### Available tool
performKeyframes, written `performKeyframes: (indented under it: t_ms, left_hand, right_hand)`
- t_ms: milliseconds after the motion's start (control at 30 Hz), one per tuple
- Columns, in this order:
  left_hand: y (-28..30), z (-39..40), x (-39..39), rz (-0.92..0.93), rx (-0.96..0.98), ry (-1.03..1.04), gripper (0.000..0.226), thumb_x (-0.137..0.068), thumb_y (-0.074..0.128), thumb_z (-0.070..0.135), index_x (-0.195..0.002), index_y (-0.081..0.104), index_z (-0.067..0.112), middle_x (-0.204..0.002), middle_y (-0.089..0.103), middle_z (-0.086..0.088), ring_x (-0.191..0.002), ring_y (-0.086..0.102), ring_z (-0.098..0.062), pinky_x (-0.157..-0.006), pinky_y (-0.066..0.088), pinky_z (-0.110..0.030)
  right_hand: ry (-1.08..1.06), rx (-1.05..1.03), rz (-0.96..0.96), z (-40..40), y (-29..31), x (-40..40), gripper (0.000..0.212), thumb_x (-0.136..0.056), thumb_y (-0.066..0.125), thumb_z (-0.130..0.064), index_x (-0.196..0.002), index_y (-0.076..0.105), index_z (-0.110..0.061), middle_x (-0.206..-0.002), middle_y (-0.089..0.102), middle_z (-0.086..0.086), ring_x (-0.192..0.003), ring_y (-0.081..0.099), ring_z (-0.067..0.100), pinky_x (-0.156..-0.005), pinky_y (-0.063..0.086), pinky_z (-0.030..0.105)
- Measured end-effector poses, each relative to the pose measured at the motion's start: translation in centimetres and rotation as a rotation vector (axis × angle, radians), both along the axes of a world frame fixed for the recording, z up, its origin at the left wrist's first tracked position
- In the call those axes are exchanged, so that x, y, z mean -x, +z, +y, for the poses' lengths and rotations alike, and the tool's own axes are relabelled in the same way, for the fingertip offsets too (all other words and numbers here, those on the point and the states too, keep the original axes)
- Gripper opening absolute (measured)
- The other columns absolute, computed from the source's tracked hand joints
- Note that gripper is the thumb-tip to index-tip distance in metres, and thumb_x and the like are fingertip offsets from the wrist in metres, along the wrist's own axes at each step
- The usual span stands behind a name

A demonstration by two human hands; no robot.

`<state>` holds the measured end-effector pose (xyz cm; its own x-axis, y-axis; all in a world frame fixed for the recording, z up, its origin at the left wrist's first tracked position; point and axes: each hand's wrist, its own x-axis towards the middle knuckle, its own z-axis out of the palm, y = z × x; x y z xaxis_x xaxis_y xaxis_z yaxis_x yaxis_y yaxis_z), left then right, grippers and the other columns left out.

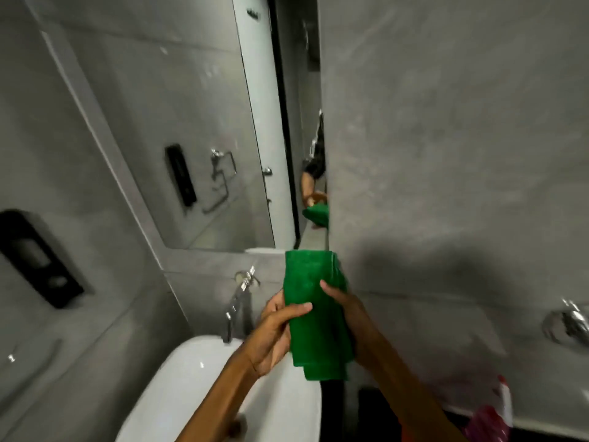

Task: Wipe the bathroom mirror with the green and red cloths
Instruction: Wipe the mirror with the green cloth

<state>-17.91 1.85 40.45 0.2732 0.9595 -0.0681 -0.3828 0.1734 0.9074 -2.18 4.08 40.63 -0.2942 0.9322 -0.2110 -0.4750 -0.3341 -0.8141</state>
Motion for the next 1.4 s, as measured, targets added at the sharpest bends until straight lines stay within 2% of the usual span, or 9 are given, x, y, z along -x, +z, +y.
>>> performKeyframes:
  t_ms: [133, 267, 400, 500, 600, 900, 1200, 1300, 1400]
  left_hand:
    - [7.7, 4.1, 6.5, 0.167, -0.336, 0.209, 0.070, -0.076, 0.081, 0.026, -0.142, 0.059, 0.021, -0.140, 0.069, -0.007, -0.128, 0.067, -0.026, -0.101, 0.058, -0.036]
    - [12.5, 8.7, 14.3, 0.552, -0.724, 0.508, 0.077, -0.087, 0.060, 0.058, -0.156, 0.026, 0.055, -0.168, 0.031, 0.019, -0.152, 0.035, -0.001, -0.123, 0.035, -0.040]
    - [14.7, 16.1, 22.6, 1.101, -1.063, 0.794, 0.084, -0.101, 0.040, 0.053, -0.166, -0.004, 0.026, -0.176, -0.008, 0.007, -0.163, -0.003, -0.011, -0.132, 0.010, -0.049]
    - [16.5, 20.3, 27.5, 1.296, -1.125, 0.924, 0.085, -0.102, 0.025, 0.061, -0.166, -0.005, 0.014, -0.176, -0.011, -0.003, -0.164, -0.008, -0.020, -0.132, 0.001, -0.052]
    - [17.2, 23.2, 30.1, 1.402, -1.092, 0.998, 0.084, -0.103, 0.019, 0.058, -0.165, -0.003, 0.006, -0.176, -0.008, -0.012, -0.164, -0.006, -0.026, -0.130, 0.009, -0.059]
    - [15.8, 27.4, 31.0, 1.472, -1.195, 1.189, 0.081, -0.102, 0.028, 0.048, -0.165, 0.000, 0.007, -0.175, 0.001, -0.016, -0.163, 0.004, -0.031, -0.133, 0.004, -0.050]
    - [16.1, 27.1, 30.8, 1.471, -1.186, 1.168, 0.078, -0.104, 0.018, 0.051, -0.165, 0.002, 0.006, -0.176, 0.000, -0.014, -0.164, 0.004, -0.030, -0.133, 0.004, -0.050]
    - [16.1, 27.1, 30.8, 1.505, -1.171, 1.188, 0.077, -0.103, 0.016, 0.050, -0.165, -0.002, 0.008, -0.176, -0.001, -0.014, -0.164, 0.003, -0.030, -0.133, 0.004, -0.049]
    - [16.1, 27.1, 30.6, 1.520, -1.159, 1.205, 0.077, -0.103, 0.015, 0.050, -0.165, -0.002, 0.008, -0.176, 0.001, -0.015, -0.163, 0.004, -0.030, -0.132, 0.008, -0.051]
  right_hand:
    - [-0.311, -0.321, -0.090, 3.5, 10.2, 7.1, 0.017, -0.101, 0.058, -0.007, -0.109, 0.073, -0.004, -0.111, 0.076, 0.024, -0.090, 0.078, 0.032, -0.077, 0.066, 0.040]
    - [-0.736, -0.748, -0.348, 5.8, 18.7, 11.7, 0.020, -0.108, 0.051, -0.015, -0.106, 0.068, -0.025, -0.103, 0.073, 0.001, -0.104, 0.071, 0.029, -0.092, 0.060, 0.047]
    - [-1.067, -1.081, -0.770, 10.3, 23.5, 12.4, 0.040, -0.105, 0.045, 0.000, -0.144, 0.050, 0.003, -0.148, 0.054, 0.028, -0.134, 0.054, 0.044, -0.115, 0.044, 0.059]
    - [-1.185, -1.282, -1.261, 13.9, 25.8, 11.7, 0.088, -0.085, 0.046, 0.019, -0.162, 0.009, -0.002, -0.173, 0.010, 0.020, -0.161, 0.014, 0.039, -0.134, 0.004, 0.047]
    - [-1.234, -1.315, -1.674, 16.8, 26.1, 10.8, 0.101, -0.083, 0.058, 0.009, -0.163, -0.001, -0.002, -0.173, 0.005, 0.022, -0.162, 0.005, 0.035, -0.133, 0.007, 0.050]
    - [-1.647, -0.850, -1.219, 20.8, 27.5, 26.2, 0.074, -0.105, 0.043, -0.037, -0.164, 0.012, -0.007, -0.172, 0.015, 0.021, -0.159, 0.014, 0.040, -0.130, 0.010, 0.058]
    - [-0.788, -1.918, -2.010, 21.7, 23.6, 25.0, 0.090, -0.091, 0.055, -0.026, -0.166, 0.010, -0.010, -0.174, -0.002, 0.014, -0.162, -0.008, 0.029, -0.131, -0.008, 0.047]
    - [-1.137, -1.572, -1.942, 20.6, 24.0, 17.3, 0.107, -0.083, 0.068, -0.024, -0.167, 0.003, -0.013, -0.174, -0.009, 0.012, -0.162, -0.011, 0.028, -0.131, -0.005, 0.049]
    - [-1.590, -0.988, -1.557, 19.9, 27.7, 14.7, 0.085, -0.097, 0.050, -0.032, -0.166, 0.004, -0.010, -0.175, 0.001, 0.017, -0.162, 0.001, 0.035, -0.131, 0.001, 0.052]
